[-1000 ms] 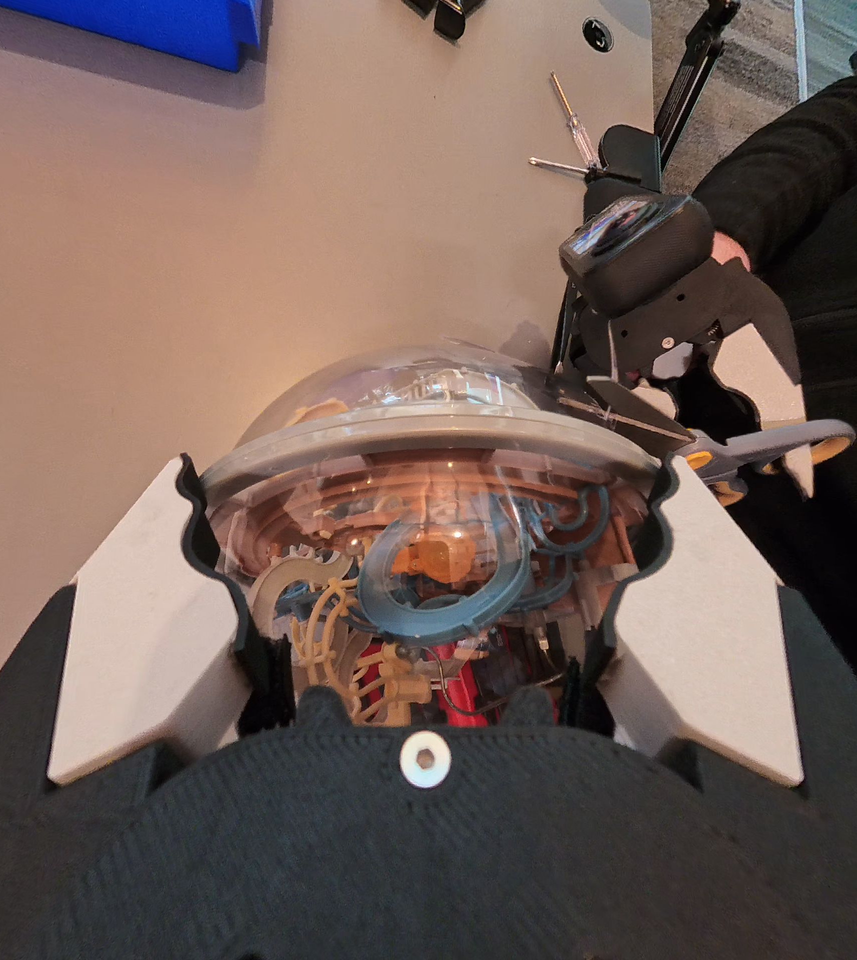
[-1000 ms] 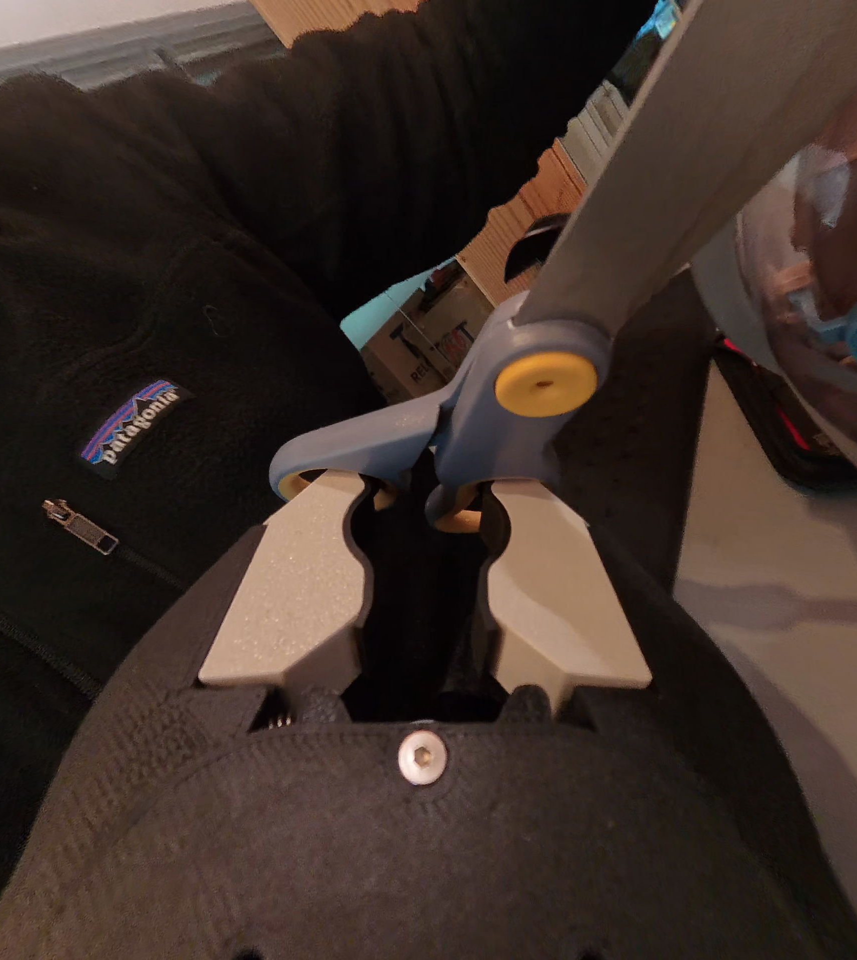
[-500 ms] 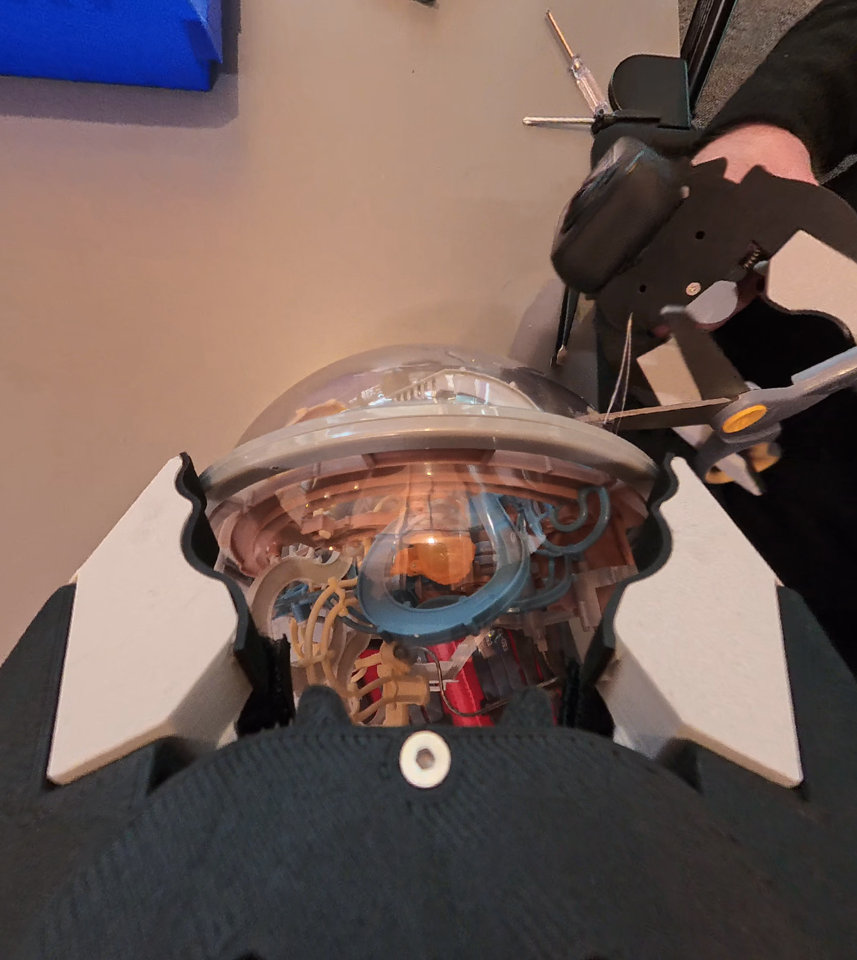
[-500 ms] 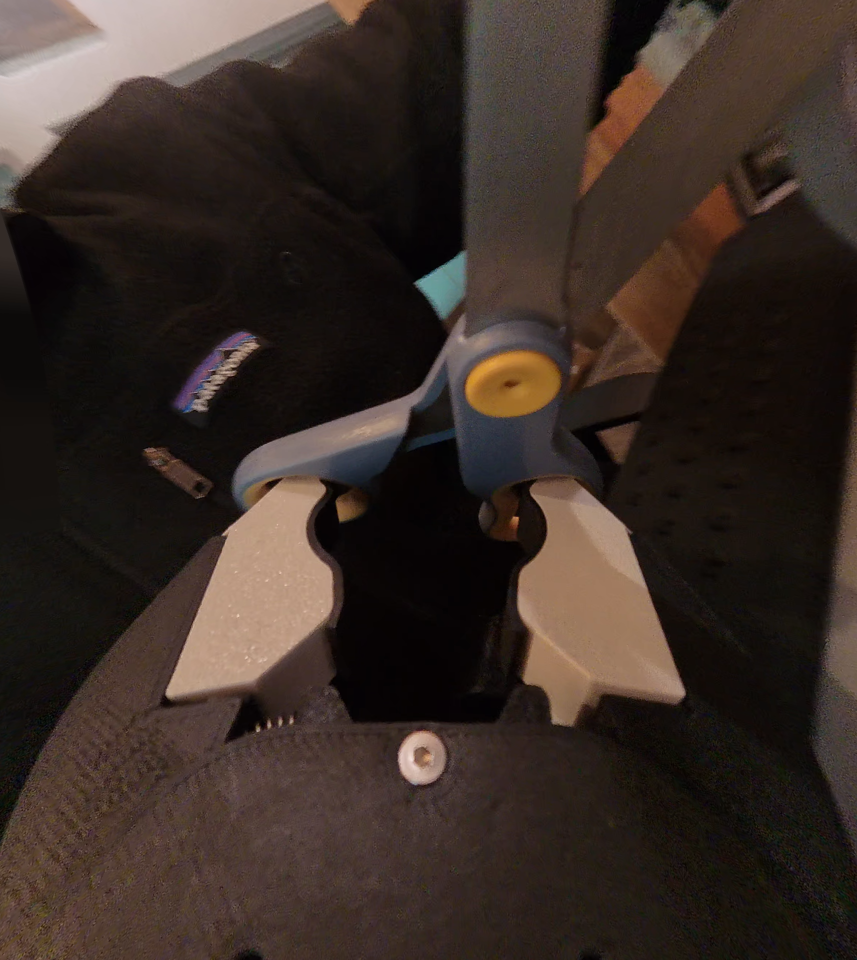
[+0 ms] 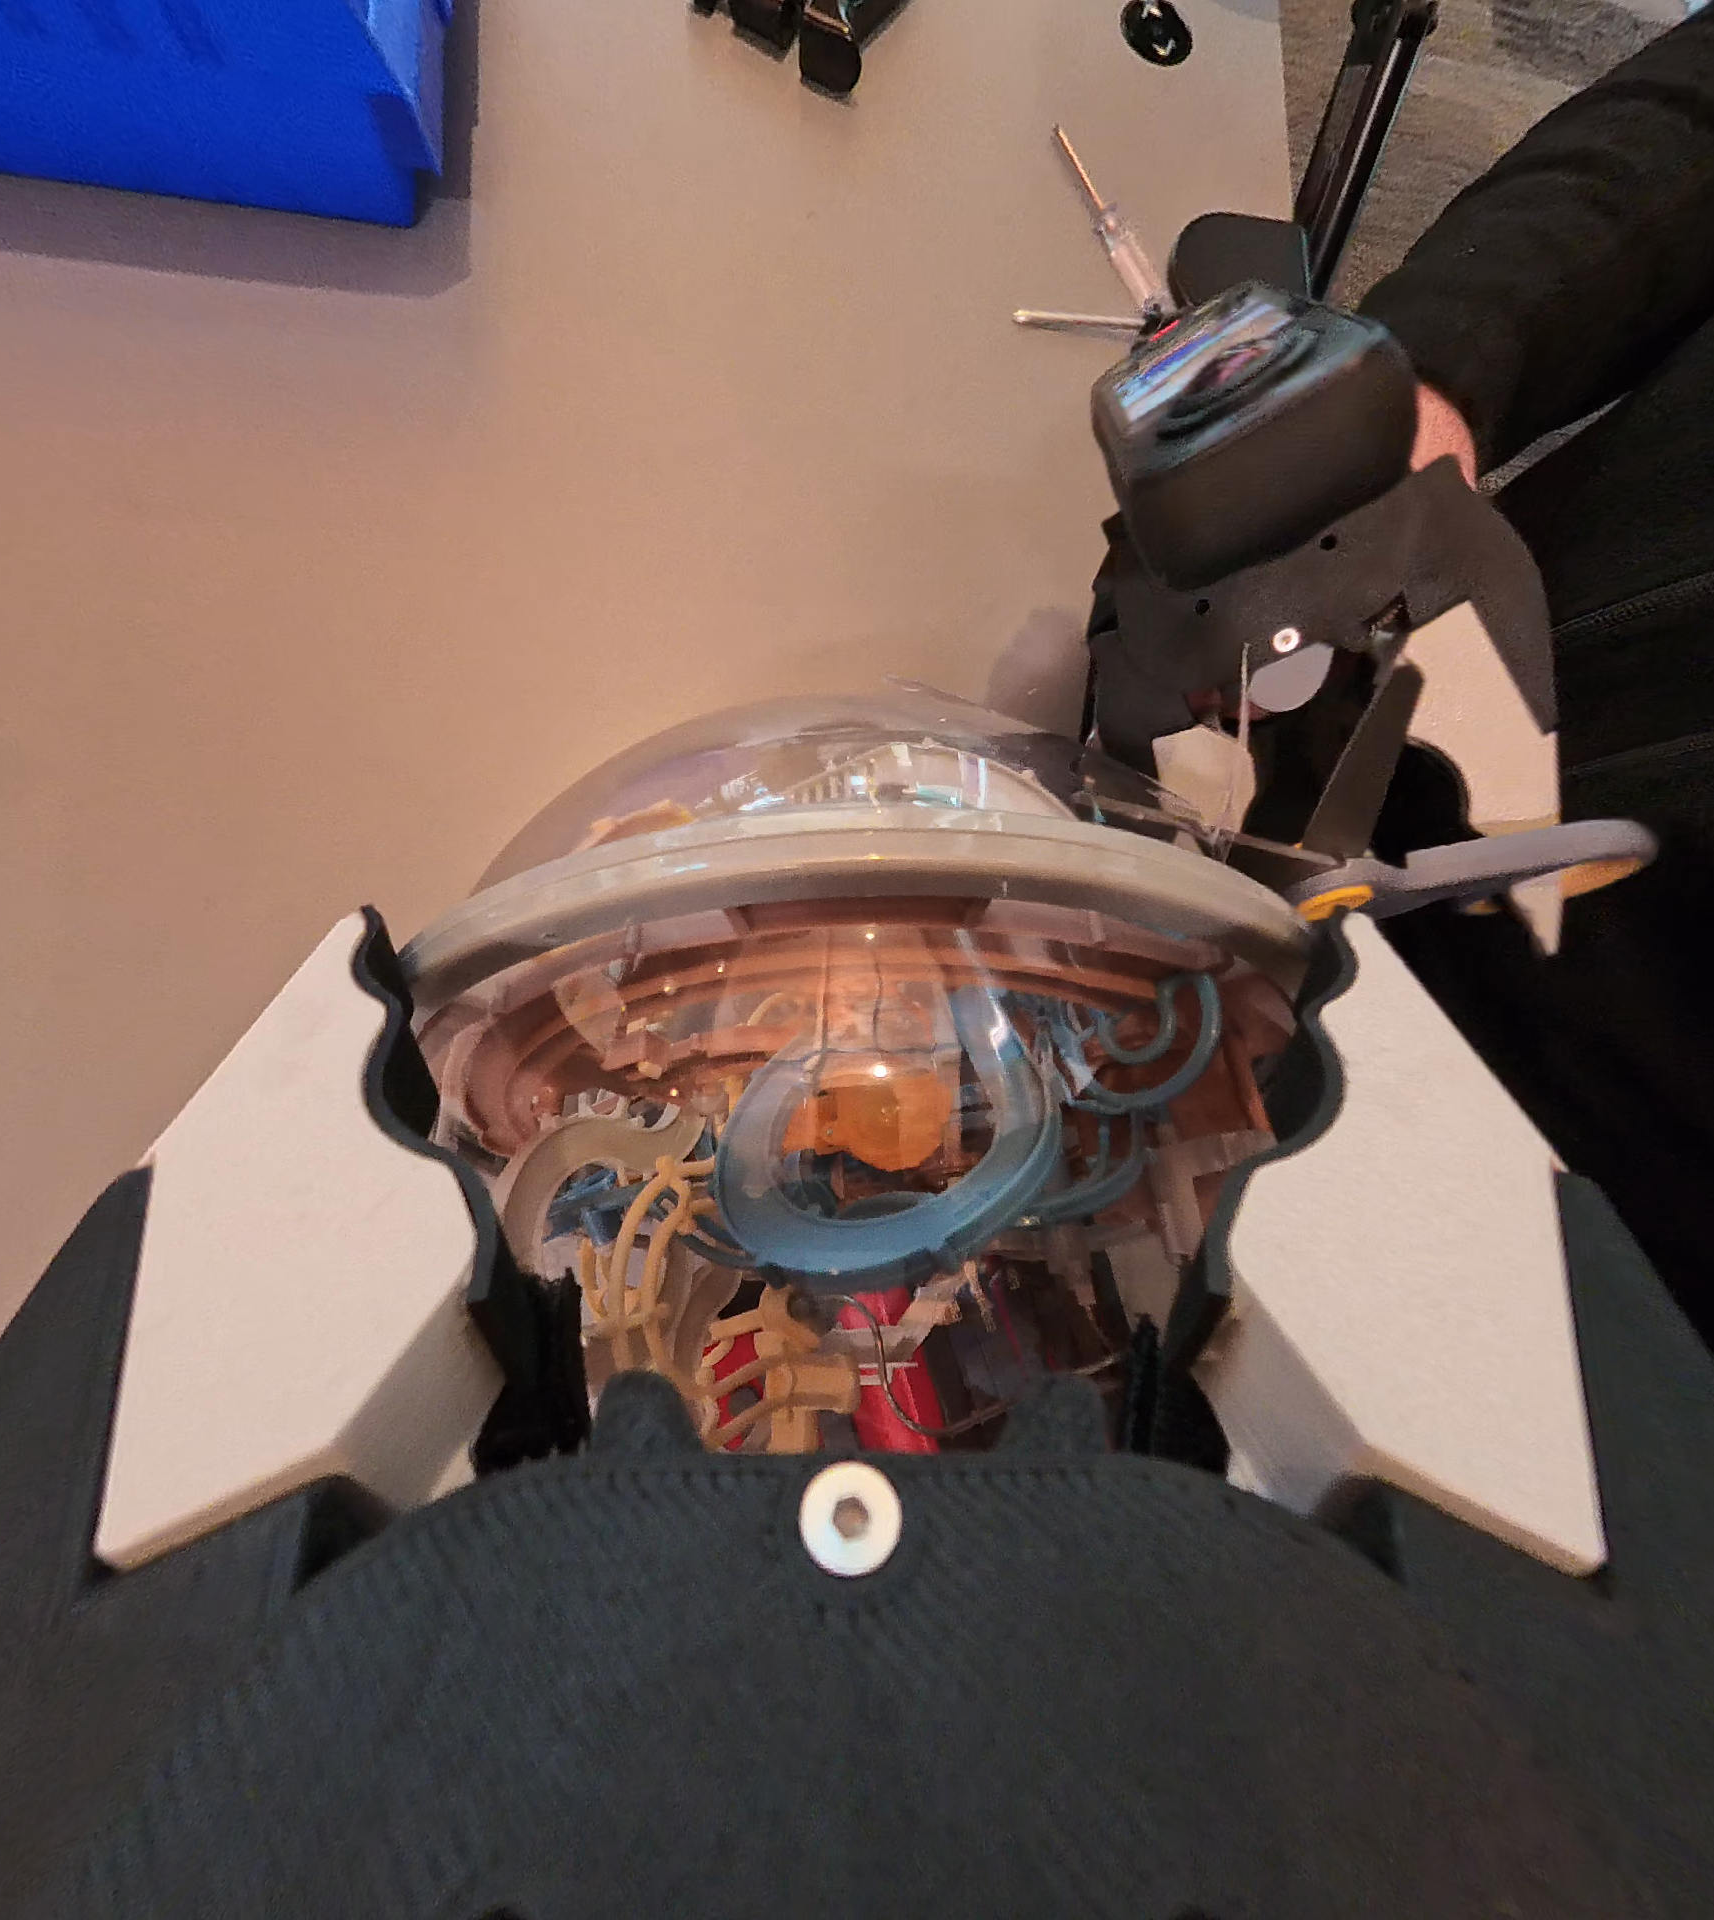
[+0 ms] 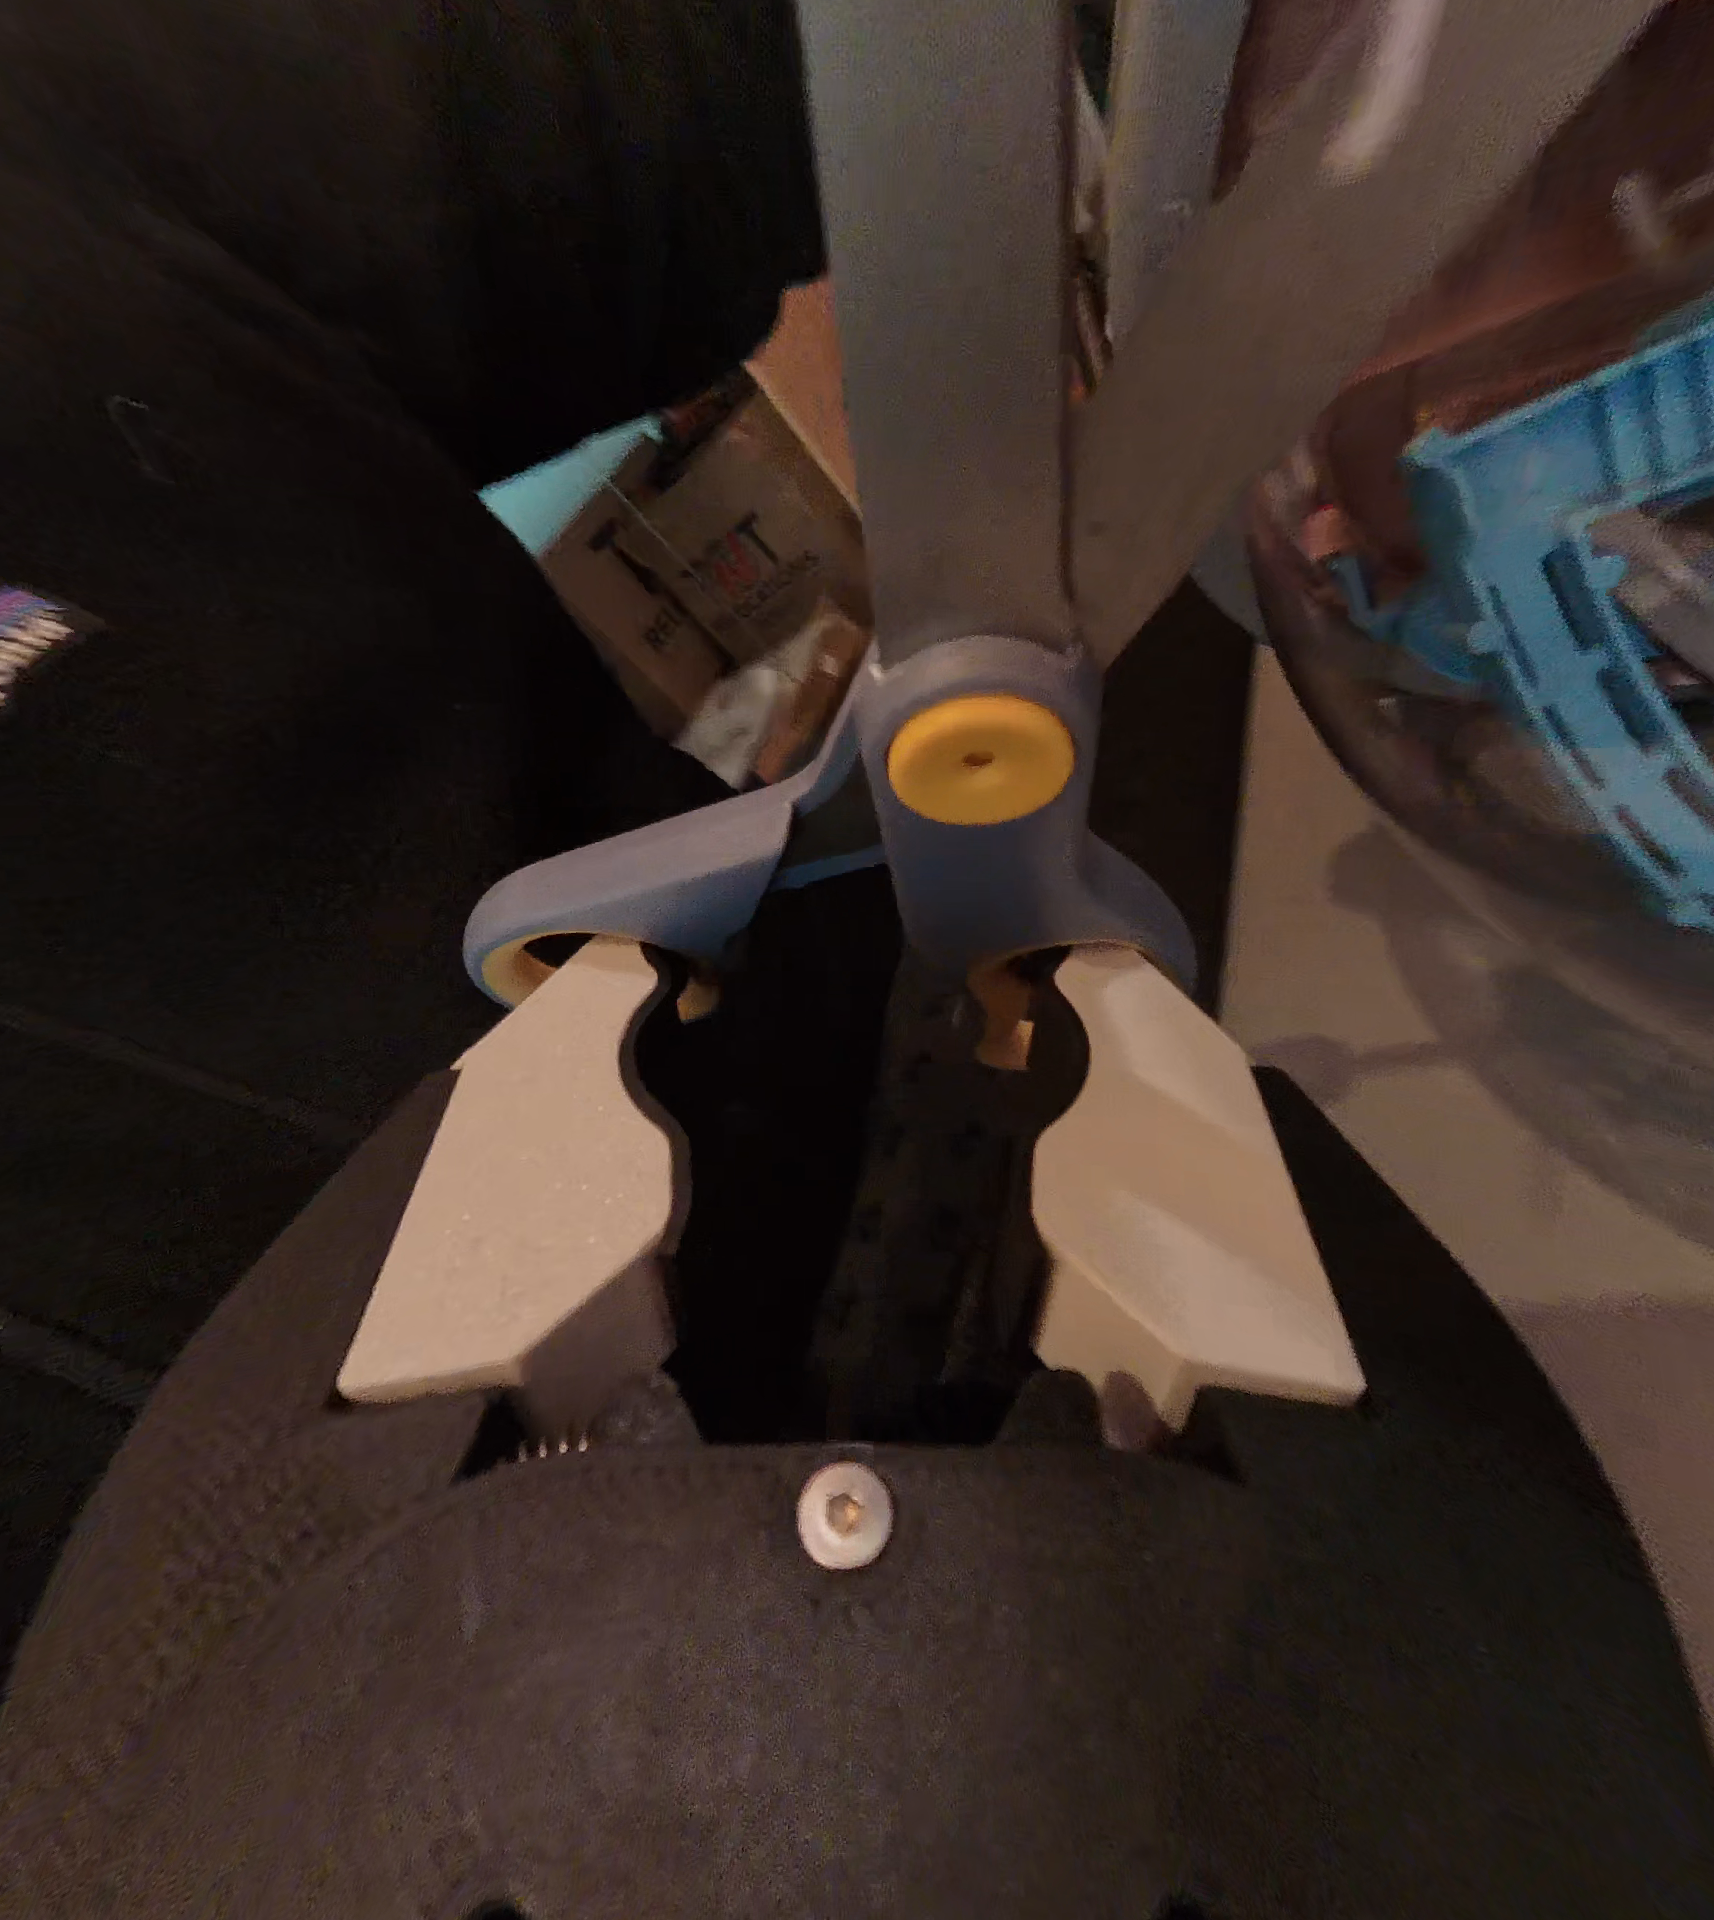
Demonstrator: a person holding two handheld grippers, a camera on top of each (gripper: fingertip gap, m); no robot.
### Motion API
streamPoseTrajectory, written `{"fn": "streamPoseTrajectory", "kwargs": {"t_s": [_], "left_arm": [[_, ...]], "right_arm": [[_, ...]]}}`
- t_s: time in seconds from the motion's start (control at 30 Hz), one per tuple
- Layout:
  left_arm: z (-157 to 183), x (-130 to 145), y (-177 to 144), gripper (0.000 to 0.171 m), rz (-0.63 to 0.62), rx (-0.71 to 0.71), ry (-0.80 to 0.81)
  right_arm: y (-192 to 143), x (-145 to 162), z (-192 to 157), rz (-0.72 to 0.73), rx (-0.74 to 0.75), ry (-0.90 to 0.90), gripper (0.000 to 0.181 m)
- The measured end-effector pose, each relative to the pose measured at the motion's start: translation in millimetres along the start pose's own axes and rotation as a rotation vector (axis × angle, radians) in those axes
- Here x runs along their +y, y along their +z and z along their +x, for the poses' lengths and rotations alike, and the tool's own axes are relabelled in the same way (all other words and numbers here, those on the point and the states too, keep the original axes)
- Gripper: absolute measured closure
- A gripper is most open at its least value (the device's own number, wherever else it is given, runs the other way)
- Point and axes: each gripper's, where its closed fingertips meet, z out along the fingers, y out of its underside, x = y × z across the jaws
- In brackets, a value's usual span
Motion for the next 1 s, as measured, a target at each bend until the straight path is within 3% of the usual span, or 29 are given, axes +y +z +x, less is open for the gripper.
{"fn": "streamPoseTrajectory", "kwargs": {"t_s": [0.4,0.47,0.57,1.0], "left_arm": [[-4.6,-4.1,3.0,0.012,0.006,0.016,-0.042],[-2.6,-5.1,5.1,0.012,-0.008,0.014,-0.027],[4.0,-6.7,8.9,0.012,-0.037,0.016,0.022],[15.7,-6.4,11.7,0.012,-0.069,-0.016,0.099]], "right_arm": [[-13.0,-21.6,3.1,0.027,-0.046,-0.032,0.104],[-11.2,-18.7,0.6,0.032,-0.095,-0.029,0.109],[-4.3,-11.5,-11.0,0.003,-0.175,-0.031,0.135],[0.2,-1.2,-32.0,-0.020,-0.246,-0.003,0.146]]}}
